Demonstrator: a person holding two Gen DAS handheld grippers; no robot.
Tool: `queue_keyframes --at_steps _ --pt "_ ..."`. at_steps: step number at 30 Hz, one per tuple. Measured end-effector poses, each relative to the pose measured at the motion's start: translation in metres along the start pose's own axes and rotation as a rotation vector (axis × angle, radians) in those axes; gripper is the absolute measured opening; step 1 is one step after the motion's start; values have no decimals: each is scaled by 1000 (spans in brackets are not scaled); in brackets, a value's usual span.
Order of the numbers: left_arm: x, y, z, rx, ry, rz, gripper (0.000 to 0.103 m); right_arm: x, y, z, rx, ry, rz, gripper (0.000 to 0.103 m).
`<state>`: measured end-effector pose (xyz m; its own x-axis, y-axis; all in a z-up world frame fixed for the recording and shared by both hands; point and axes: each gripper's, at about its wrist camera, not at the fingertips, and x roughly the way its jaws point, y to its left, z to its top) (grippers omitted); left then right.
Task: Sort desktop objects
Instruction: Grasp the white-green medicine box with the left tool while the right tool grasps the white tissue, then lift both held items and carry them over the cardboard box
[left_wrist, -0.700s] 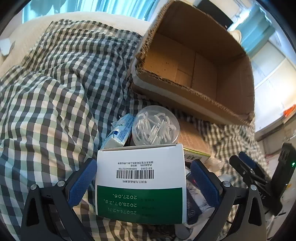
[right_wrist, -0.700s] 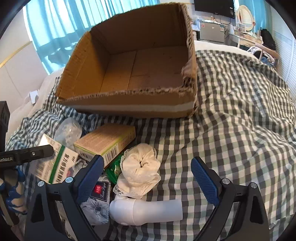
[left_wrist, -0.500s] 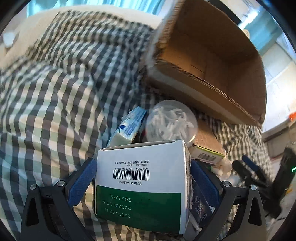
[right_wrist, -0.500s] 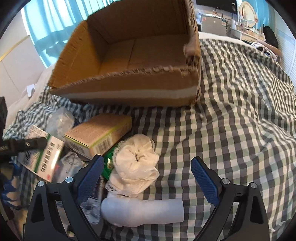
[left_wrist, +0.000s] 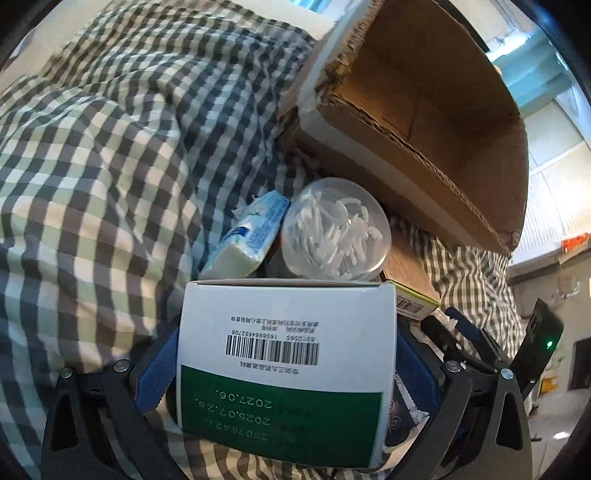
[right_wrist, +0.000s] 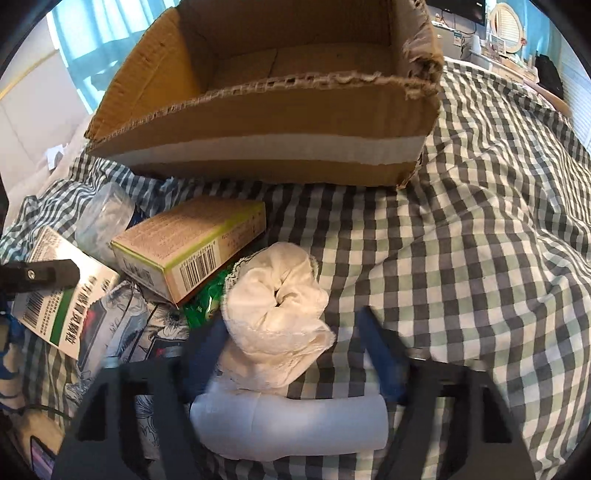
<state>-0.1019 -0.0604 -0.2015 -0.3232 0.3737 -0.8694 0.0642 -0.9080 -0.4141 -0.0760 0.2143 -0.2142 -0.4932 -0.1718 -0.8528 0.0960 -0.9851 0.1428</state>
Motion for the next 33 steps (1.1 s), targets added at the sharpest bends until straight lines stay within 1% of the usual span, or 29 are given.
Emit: queue_keyframes --at_steps 1,2,4,6,11,14,17,24,25,28,29,31,33 --pt "6 -4 -2 12 5 -4 101 1 1 -1 -2 5 3 40" --pt "11 -6 -6 19 18 -10 100 2 3 -2 -4 5 3 37" --pt "10 -12 -11 41 1 6 99 -1 5 -3 -10 -7 4 18" --pt "7 -17 -13 55 -20 15 98 -7 6 -2 -8 -26 7 11" --pt "-8 -27 -11 76 -81 25 98 -26 5 1 -5 -78 15 9" --pt "-20 -32 -9 93 -120 33 98 -39 11 0 -17 -119 16 9" --pt "-35 -39 -8 118 -164 26 98 -61 7 -2 -24 -161 16 9" --pt "-81 -56 -10 179 -320 31 98 -104 9 -5 -37 -278 15 9" --pt "-80 -64 -9 182 -331 31 98 -109 11 -4 -39 -299 18 9" --pt "-94 -68 -13 191 -383 21 98 -126 21 -1 -52 -361 19 9" --pt "-101 -71 -13 198 -410 18 98 -127 28 1 -57 -377 19 9" --pt "-108 -77 -19 210 -444 22 98 -138 33 3 -69 -418 22 9" --pt "-121 -82 -22 229 -498 27 98 -149 35 4 -77 -454 24 9"
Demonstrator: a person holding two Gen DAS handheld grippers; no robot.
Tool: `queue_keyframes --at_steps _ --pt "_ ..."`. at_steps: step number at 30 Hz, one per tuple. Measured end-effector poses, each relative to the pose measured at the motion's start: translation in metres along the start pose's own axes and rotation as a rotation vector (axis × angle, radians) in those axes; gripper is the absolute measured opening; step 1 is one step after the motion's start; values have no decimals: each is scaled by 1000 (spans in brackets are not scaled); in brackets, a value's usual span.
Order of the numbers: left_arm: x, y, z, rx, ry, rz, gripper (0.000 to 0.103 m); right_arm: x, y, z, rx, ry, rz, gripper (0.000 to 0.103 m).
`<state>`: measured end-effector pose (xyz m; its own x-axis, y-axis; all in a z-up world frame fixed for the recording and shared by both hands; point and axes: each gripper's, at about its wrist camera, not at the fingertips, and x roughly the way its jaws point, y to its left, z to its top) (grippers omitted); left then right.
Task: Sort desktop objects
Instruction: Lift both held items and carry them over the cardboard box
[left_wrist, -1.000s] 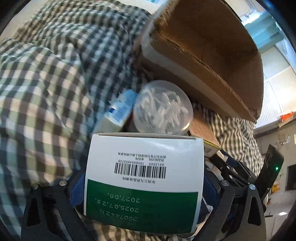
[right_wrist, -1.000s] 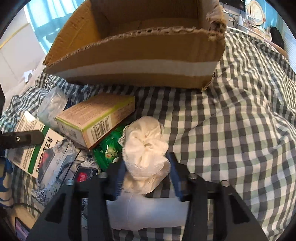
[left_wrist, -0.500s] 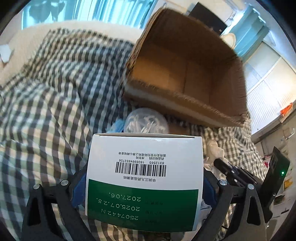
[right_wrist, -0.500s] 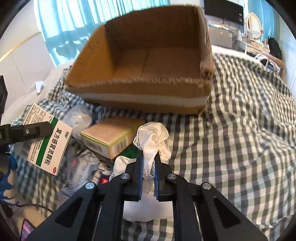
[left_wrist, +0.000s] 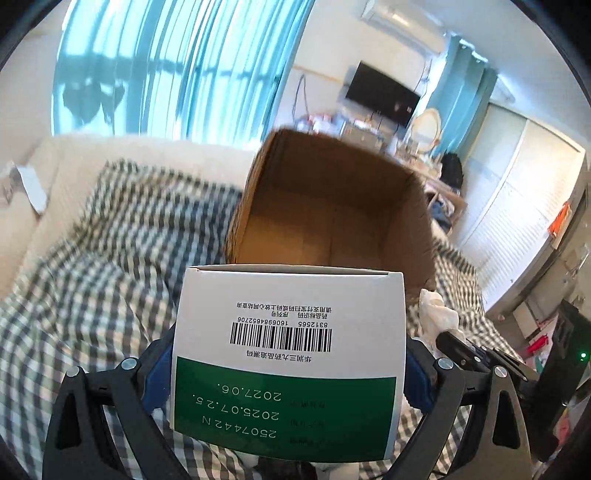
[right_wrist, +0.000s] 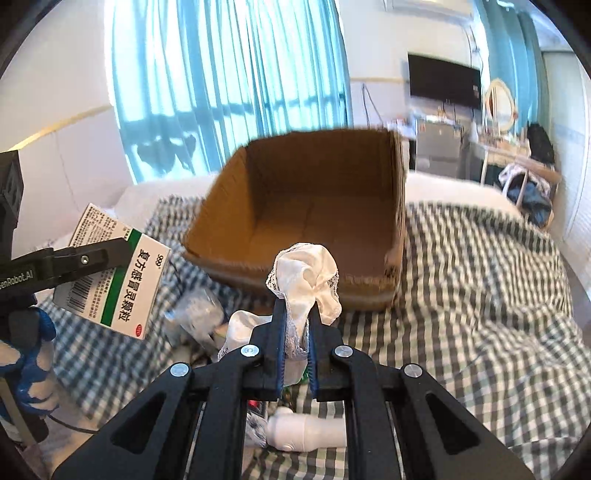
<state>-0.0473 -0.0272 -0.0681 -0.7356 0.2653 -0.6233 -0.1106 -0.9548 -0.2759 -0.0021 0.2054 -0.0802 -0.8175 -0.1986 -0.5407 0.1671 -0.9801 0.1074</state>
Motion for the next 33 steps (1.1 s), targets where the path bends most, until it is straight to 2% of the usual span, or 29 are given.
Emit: queue_keyframes --at_steps 11,15,23,33 --pt "-68 -32 24 98 -254 19 98 -53 14 31 -56 -195 -11 9" --pt "-88 -38 36 110 -318 7 98 -70 19 42 -64 -255 -17 9" --pt "-113 -44 52 139 -415 30 98 -104 27 60 -85 -363 -47 9" --pt "-129 -57 68 186 -484 49 98 -126 31 83 -106 -454 -80 9"
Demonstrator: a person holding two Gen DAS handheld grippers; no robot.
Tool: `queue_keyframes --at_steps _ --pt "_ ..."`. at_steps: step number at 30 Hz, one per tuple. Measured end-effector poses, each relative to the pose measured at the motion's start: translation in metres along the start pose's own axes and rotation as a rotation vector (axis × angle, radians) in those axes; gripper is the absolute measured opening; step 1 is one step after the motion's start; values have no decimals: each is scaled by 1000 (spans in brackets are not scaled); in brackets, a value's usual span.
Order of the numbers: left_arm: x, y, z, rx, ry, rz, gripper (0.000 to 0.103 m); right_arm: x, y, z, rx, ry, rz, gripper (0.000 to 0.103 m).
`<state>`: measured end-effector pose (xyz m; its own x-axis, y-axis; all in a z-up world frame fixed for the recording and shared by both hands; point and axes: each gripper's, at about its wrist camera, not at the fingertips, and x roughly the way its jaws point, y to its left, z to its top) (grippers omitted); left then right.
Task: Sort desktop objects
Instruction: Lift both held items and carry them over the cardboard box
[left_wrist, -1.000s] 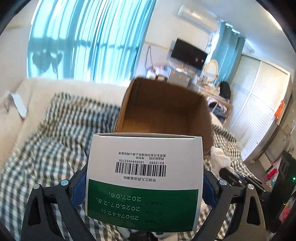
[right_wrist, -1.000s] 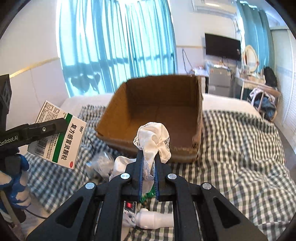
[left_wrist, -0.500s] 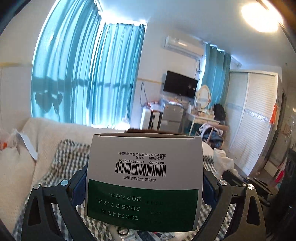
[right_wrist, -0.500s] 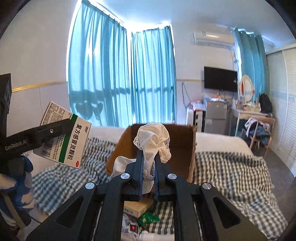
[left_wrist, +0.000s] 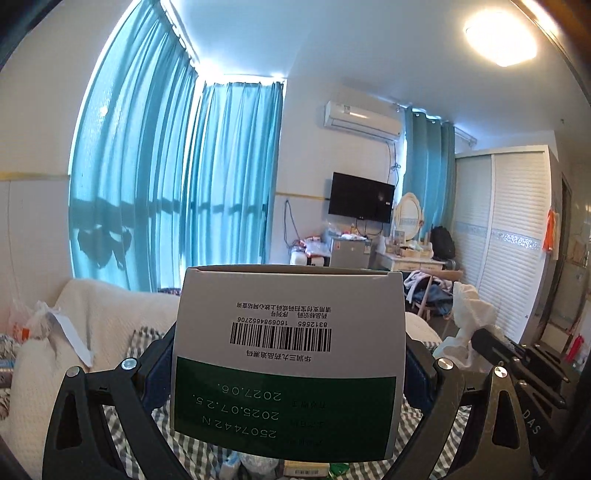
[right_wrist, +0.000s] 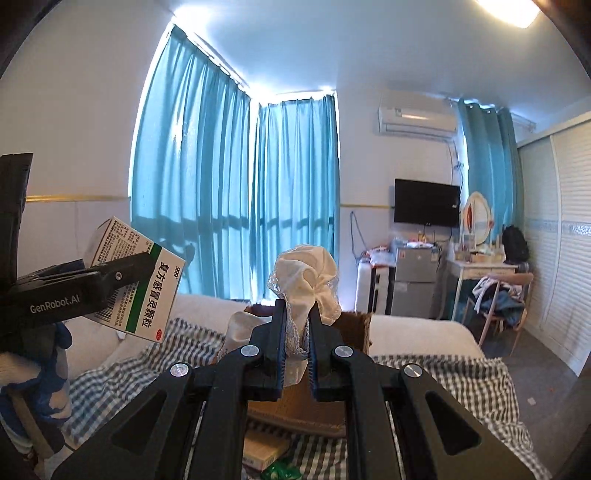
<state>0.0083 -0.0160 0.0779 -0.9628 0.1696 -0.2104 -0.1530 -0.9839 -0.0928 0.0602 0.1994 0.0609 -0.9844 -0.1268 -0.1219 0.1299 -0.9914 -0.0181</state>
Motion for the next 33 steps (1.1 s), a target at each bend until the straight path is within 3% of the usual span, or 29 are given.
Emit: queue_keyframes --at_steps 17,25,33 --pt "49 -2 18 15 -20 -8 98 39 -5 22 -10 -47 -38 9" --pt "87 9 6 13 30 4 98 80 -6 4 -13 11 -37 9" --pt "144 20 -34 23 141 21 98 138 -11 -36 -14 128 -31 9"
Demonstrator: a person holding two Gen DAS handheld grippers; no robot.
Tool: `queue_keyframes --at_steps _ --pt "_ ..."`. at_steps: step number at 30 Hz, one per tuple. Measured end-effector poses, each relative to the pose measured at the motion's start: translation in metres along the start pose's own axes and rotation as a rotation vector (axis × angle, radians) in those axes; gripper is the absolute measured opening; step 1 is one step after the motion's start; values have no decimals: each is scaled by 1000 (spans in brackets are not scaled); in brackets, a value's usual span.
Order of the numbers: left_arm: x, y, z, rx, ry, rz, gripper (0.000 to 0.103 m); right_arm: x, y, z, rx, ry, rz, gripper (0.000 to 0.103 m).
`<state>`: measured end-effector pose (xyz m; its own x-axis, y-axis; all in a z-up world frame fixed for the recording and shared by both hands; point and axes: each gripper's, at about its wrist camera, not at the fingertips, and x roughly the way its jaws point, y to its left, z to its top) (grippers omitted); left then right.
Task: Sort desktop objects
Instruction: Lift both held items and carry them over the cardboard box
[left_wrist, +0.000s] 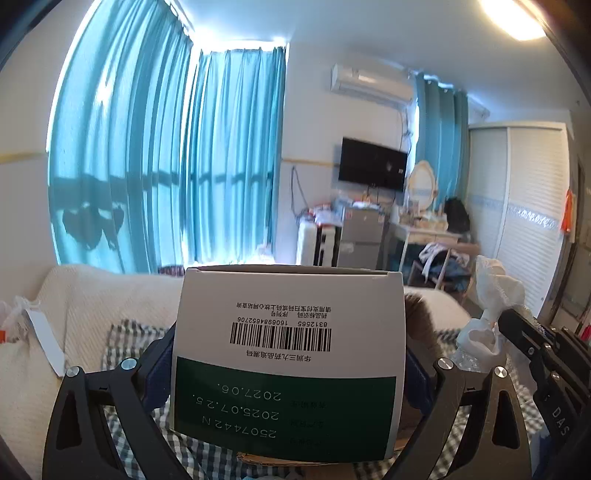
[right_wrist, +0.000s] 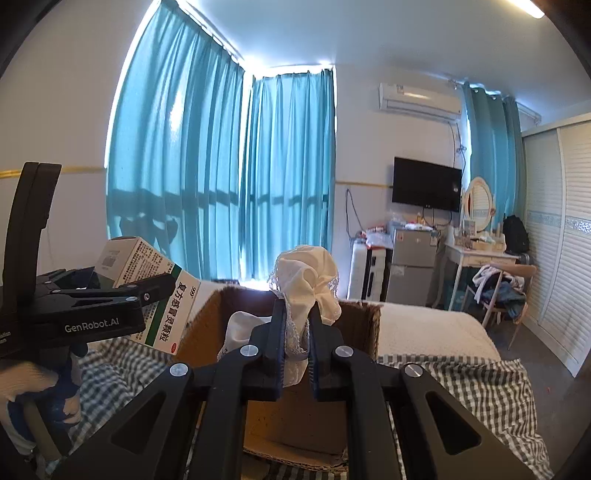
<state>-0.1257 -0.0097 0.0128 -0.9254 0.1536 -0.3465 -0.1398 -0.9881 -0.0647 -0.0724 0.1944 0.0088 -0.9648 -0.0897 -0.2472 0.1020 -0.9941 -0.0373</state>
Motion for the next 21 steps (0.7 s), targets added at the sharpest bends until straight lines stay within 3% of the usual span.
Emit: queue_keyframes --at_steps 13,21 --pt "79 -7 -45 42 129 9 98 77 -21 -57 16 176 -11 9" --pt "111 -13 -65 45 215 13 98 87 -28 -68 14 206 -18 12"
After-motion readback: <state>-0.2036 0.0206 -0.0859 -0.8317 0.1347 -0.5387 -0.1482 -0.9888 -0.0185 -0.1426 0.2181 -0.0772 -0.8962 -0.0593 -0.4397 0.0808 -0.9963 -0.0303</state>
